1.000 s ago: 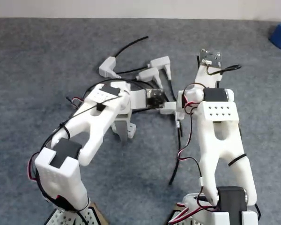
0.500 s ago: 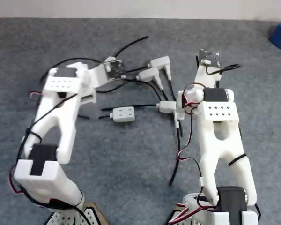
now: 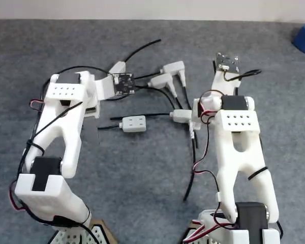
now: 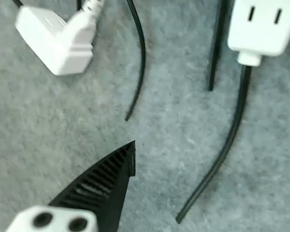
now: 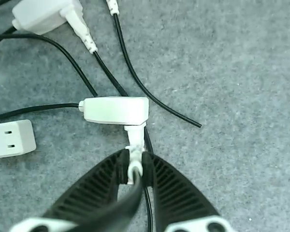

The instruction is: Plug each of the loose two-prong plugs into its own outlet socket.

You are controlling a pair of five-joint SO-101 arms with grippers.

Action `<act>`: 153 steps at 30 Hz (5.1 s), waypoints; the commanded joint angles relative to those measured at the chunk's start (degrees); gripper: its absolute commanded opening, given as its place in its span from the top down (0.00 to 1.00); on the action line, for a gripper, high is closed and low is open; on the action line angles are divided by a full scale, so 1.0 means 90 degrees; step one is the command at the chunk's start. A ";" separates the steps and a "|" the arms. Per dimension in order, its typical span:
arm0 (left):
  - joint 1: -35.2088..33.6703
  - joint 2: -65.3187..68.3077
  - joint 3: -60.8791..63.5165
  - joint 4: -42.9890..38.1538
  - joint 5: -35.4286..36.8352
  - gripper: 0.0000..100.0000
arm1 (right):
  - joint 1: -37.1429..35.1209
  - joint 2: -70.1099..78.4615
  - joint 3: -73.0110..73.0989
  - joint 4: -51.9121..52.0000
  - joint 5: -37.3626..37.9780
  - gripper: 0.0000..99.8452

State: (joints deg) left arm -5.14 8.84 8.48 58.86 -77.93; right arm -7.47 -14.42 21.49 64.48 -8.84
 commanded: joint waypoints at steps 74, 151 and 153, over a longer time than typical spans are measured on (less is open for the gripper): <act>0.1871 0.1988 -0.1187 -0.0225 0.0479 0.80 | 0.0083 -0.0063 -0.0317 -0.0005 0.0195 0.99; 0.2642 -0.2750 0.3502 -0.0850 0.1856 0.65 | 0.0024 -0.0093 -0.0308 0.0034 -0.0107 0.99; 0.2037 -0.2681 0.3228 -0.1123 0.1866 0.66 | -0.0249 -0.0112 -0.0308 0.0083 -0.0449 0.99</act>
State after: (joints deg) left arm 21.41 -14.02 42.51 52.70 -61.76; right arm -7.47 -14.42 21.49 64.48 -9.63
